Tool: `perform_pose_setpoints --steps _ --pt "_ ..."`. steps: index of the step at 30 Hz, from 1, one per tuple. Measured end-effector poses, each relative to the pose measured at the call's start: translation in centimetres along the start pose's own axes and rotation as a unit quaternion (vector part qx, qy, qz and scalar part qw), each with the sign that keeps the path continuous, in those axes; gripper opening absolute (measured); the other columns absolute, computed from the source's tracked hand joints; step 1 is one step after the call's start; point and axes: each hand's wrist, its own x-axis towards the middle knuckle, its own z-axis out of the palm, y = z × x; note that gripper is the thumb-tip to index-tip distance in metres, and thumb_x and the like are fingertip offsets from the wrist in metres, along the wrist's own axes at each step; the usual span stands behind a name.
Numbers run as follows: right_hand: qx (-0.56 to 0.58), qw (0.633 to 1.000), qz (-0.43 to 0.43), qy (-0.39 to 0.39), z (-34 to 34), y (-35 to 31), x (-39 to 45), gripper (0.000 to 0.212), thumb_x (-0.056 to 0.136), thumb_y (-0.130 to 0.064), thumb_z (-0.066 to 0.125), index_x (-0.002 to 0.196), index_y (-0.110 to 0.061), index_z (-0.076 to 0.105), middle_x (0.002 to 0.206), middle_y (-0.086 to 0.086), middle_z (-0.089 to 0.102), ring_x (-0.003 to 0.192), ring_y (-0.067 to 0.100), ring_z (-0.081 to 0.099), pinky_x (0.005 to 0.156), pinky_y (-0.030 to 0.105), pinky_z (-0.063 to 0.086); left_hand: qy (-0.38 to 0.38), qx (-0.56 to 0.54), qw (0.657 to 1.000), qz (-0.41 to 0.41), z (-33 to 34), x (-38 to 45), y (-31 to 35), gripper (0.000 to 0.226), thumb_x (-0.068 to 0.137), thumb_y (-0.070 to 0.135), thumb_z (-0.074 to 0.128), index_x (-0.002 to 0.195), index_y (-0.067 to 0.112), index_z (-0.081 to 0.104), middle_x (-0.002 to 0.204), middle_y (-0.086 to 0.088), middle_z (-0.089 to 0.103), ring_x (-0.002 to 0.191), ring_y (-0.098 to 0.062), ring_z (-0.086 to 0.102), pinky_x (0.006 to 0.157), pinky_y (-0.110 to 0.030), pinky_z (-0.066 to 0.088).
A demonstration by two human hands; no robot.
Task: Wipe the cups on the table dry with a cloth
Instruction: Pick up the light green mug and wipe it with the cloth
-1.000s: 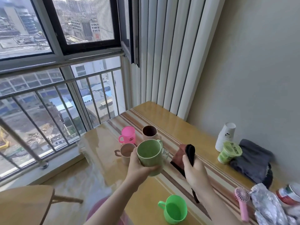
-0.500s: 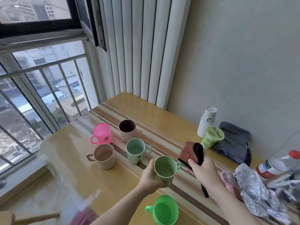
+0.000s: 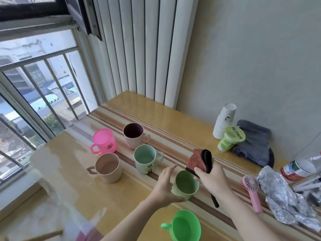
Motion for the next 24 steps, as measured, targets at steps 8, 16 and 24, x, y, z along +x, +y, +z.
perform_pose_setpoints --steps 8,16,24 --pt "0.093 0.995 0.036 -0.015 2.9 -2.7 0.0 0.022 0.085 -0.007 0.071 0.106 -0.010 0.066 0.100 0.009 0.071 0.090 0.025 0.071 0.071 0.036 0.063 0.325 -0.030 0.941 -0.090 -6.7 -1.2 -0.9 0.096 0.064 0.023 0.093 0.141 0.015 0.037 0.134 0.000 0.034 0.137 -0.027 0.033 0.118 -0.041 0.033" --pt "0.185 0.979 0.078 -0.032 4.3 -2.8 -0.5 0.009 0.087 -0.001 0.069 0.092 -0.007 0.065 0.085 0.013 0.066 0.073 0.031 0.064 0.068 0.037 0.059 0.305 -0.097 0.938 -0.132 -7.4 2.8 -2.4 0.101 0.062 0.027 0.095 0.142 0.017 0.035 0.126 0.000 0.053 0.123 -0.023 0.052 0.094 -0.033 0.044" --pt "0.169 0.983 -0.021 -0.062 3.1 -5.5 -2.9 0.026 0.083 -0.010 0.078 0.102 -0.025 0.070 0.097 0.001 0.078 0.087 0.017 0.074 0.079 0.035 0.060 0.304 -0.159 0.936 -0.078 -10.5 -0.1 3.0 0.081 0.047 0.048 0.087 0.117 0.030 0.051 0.113 0.000 0.066 0.105 -0.018 0.066 0.089 -0.041 0.059"
